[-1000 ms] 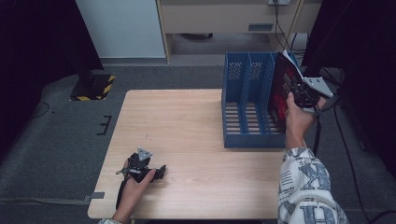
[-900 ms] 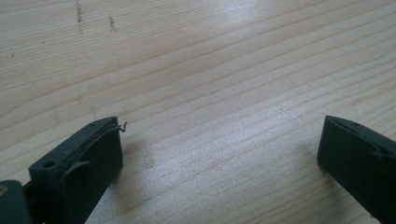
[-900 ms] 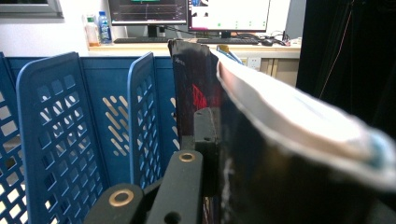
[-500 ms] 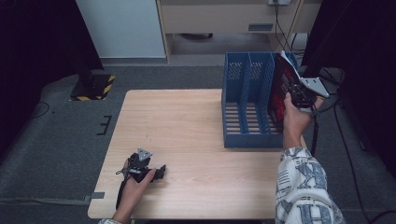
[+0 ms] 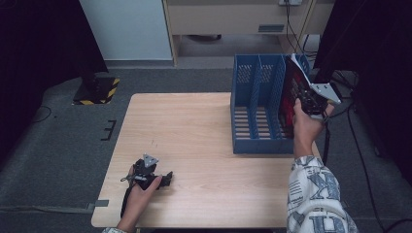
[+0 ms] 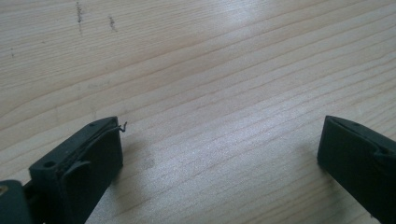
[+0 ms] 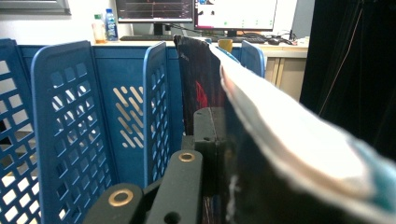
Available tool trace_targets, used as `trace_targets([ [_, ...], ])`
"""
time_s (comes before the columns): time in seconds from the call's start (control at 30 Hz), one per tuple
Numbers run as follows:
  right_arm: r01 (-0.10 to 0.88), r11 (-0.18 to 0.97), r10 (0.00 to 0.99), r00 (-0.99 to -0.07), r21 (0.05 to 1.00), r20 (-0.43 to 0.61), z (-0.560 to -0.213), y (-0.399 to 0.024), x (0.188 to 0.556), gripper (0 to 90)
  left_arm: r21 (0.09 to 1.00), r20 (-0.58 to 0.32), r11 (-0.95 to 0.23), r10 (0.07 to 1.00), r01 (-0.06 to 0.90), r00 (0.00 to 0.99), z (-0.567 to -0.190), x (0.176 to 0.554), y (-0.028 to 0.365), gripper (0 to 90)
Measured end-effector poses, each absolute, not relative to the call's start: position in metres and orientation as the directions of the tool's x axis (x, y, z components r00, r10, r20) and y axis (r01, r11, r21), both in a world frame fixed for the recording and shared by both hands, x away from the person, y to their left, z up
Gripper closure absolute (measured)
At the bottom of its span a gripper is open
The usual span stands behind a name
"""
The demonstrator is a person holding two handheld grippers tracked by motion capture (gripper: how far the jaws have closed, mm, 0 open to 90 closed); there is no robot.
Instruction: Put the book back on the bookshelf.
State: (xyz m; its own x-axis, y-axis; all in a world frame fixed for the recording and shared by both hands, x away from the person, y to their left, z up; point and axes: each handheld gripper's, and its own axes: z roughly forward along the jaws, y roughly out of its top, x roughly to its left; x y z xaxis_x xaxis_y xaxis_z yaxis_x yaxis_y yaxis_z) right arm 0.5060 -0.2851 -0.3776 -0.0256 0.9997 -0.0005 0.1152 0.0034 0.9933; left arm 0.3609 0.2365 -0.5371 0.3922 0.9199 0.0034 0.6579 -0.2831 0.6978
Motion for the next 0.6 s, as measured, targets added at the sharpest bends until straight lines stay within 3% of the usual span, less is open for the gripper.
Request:
trace_targets([
  [0.6, 0.124, 0.008, 0.998, -0.068, 0.992, 0.001, -0.3815, -0.2780, 0.5032, 83.4, 0.698, 0.003, -0.282, 0.921, 0.658, 0.390, -0.5371, 0.3602, 0.2361, 0.0],
])
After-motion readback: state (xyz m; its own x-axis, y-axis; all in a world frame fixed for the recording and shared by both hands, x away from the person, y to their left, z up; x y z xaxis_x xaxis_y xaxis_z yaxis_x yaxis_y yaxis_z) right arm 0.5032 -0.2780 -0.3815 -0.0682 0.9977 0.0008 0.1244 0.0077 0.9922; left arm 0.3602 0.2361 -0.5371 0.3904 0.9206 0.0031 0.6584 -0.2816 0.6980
